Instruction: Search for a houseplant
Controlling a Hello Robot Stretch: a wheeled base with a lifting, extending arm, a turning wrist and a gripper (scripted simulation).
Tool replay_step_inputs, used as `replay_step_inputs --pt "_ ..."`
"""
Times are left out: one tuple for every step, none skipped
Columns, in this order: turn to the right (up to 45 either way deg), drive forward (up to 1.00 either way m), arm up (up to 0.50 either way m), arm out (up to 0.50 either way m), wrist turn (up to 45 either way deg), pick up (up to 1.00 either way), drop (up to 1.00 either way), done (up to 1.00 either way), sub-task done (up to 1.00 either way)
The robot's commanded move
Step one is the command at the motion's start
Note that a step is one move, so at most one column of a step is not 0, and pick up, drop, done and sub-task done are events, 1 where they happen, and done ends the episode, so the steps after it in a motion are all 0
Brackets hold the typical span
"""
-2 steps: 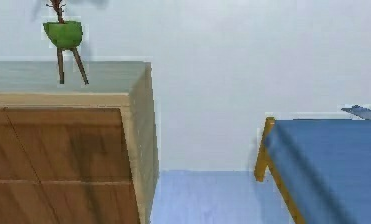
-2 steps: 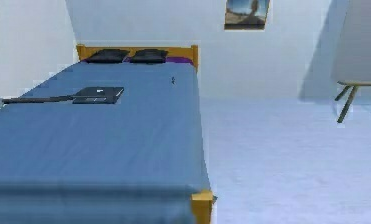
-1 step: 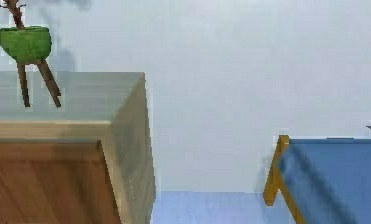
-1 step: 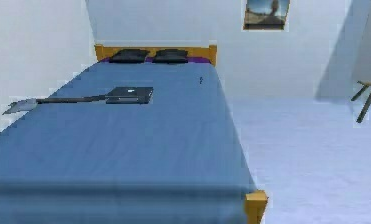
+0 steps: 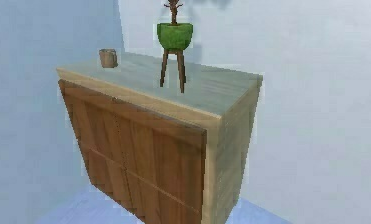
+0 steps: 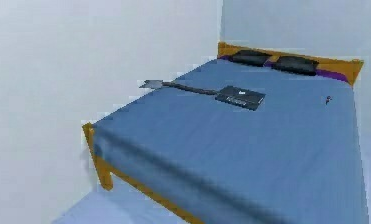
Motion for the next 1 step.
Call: replay_step_inputs --pt "0.0 0.0 0.0 0.0 0.0 0.0 0.0 1.0 0.0"
